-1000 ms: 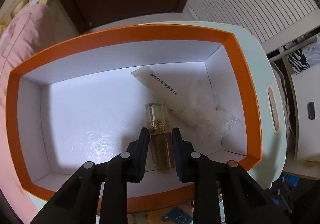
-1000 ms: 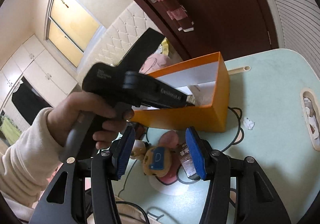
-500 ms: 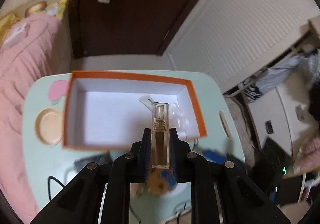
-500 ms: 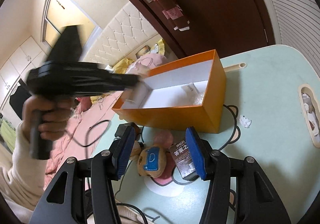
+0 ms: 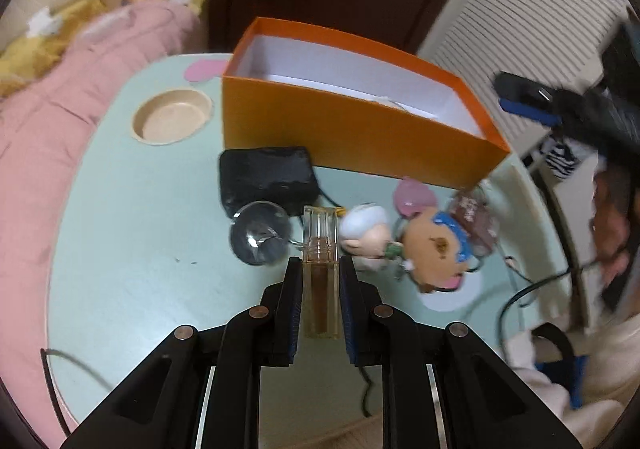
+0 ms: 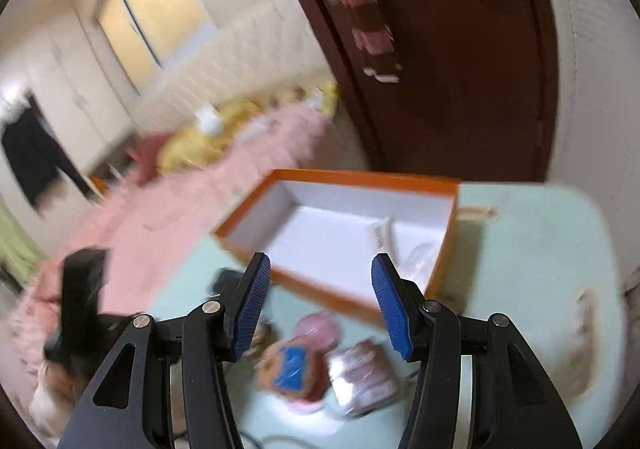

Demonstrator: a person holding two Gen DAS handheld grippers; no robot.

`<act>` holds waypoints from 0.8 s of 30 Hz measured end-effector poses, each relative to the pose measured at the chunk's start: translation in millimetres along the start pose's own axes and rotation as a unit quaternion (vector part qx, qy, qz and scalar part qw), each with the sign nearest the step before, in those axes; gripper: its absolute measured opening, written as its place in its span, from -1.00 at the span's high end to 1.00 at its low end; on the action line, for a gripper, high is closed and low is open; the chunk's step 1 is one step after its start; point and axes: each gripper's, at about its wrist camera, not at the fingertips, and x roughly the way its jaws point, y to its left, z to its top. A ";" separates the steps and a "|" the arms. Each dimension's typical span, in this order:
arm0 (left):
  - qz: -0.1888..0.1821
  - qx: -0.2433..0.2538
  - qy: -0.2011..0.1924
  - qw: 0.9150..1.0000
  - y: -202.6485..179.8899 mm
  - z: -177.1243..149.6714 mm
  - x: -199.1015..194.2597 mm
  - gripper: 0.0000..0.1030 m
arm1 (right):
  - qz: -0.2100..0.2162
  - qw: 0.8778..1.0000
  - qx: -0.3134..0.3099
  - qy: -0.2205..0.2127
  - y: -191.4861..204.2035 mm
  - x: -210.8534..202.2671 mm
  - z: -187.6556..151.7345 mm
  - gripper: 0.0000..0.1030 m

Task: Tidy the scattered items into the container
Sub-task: 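Stand the perfume bottle on the table with the left gripper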

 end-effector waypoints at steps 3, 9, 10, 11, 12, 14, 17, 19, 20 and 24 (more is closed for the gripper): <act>0.016 0.007 -0.023 1.000 -0.8 -2.9 -1.5 0.67 | -0.035 0.995 -0.003 0.096 -1.8 39.6 31.8 -0.05; 0.002 -0.002 -0.094 0.996 9.7 -12.3 -17.4 -0.23 | -0.074 0.975 0.002 0.210 -9.1 110.9 48.1 0.05; 0.001 -0.007 -0.105 0.994 11.8 -12.5 -19.5 -0.24 | -0.083 0.972 -0.005 0.220 -8.0 119.0 47.7 0.06; 0.004 -0.014 -0.119 0.993 16.5 -13.7 -22.5 -0.25 | -0.098 0.969 -0.015 0.225 -6.3 124.3 47.7 0.06; 0.007 -0.020 -0.132 0.991 20.7 -14.6 -25.2 -0.25 | -0.115 0.967 -0.024 0.227 -5.0 127.9 47.9 0.06; 0.018 -0.025 -0.153 0.988 25.7 -15.3 -28.3 -0.28 | -0.137 0.962 -0.033 0.233 -3.5 132.0 47.5 0.06; 0.023 -0.026 -0.163 0.986 24.7 -16.9 -31.4 -0.29 | -0.136 0.957 -0.055 0.249 1.8 139.5 44.8 0.25; 0.019 -0.027 -0.160 0.987 21.9 -17.6 -30.2 -0.29 | -0.142 0.951 -0.078 0.265 3.3 146.9 37.8 0.46; 0.017 -0.027 -0.160 0.987 20.9 -17.8 -29.9 -0.30 | -0.132 0.953 -0.077 0.261 1.7 146.0 37.3 0.58; 0.014 -0.030 -0.169 0.985 23.3 -17.2 -33.1 -0.30 | -0.100 0.962 -0.040 0.250 -8.8 134.3 45.1 0.59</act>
